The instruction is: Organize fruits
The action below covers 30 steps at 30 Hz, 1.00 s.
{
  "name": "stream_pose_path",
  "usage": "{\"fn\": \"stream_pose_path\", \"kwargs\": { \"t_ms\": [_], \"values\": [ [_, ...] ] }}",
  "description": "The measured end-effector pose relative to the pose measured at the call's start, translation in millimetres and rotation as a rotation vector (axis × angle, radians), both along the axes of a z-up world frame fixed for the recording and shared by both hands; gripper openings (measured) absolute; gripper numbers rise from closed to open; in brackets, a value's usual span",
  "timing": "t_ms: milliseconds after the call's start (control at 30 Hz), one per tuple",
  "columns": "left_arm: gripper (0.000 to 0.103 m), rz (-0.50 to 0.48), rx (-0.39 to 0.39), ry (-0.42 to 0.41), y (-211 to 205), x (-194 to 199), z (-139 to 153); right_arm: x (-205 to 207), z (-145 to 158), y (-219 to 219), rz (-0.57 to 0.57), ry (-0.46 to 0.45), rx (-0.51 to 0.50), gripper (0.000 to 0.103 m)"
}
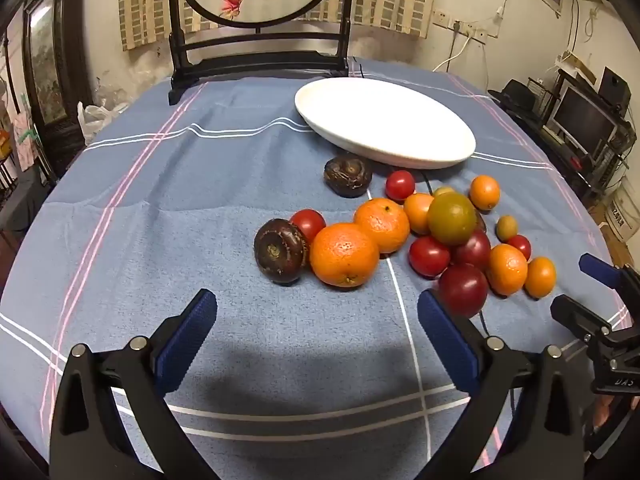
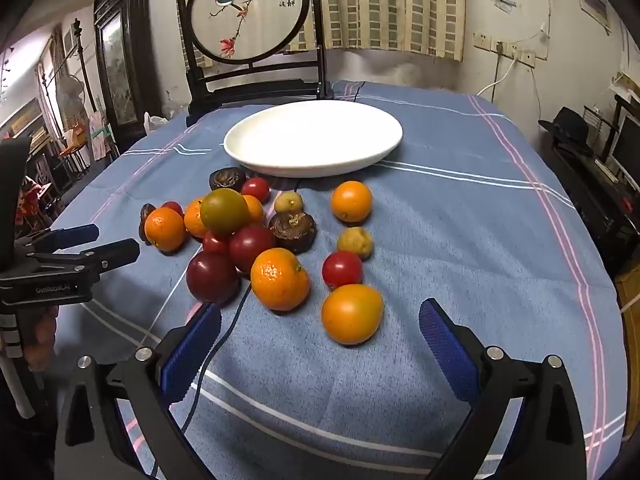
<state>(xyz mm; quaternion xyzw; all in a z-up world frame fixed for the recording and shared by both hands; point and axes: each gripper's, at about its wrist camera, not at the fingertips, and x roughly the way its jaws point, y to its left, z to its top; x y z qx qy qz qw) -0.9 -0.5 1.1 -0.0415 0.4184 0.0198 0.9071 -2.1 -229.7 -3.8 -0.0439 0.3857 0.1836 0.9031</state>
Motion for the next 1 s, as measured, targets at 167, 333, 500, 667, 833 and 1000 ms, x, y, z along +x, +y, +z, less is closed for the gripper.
{"fn": "stream_pose_path", "kwargs": {
  "t_ms": [167, 333, 500, 667, 833, 1000],
  "values": [
    [0.098, 0.002, -0.028, -0.015, 15.8, -5.2, 10.1, -2.1, 1.6, -3.2, -0.001, 0.016, 0.023, 0.099],
    [0.098, 0.028, 0.041, -0.024, 8.4, -9.9, 16.1, -1.7, -2.0, 1.3, 0.003, 0.023, 0.014, 0.099],
    [0.098, 0.048, 0.035, -0.025, 3.5, -12.8, 9.8, -5.9, -1.7, 1.8, 0.004, 0.018, 0.011, 0.099],
    [0.098, 0.064, 0.044, -0.015, 0.7, -10.0, 6.4, -3.5, -3.1, -0.3, -0.004, 0.026, 0.008, 0.099],
    [0.098, 0.057, 0.075, -0.015, -3.4, -9.2, 4.4, -2.5, -3.7, -0.2, -0.005, 0.028, 0.009, 0.099],
    [0.098, 0.06, 0.071, -0.024, -3.4, -10.2, 6.5, -1.9, -3.4, -0.2, 0.002, 0.03, 0.01, 0.099]
  ]
}}
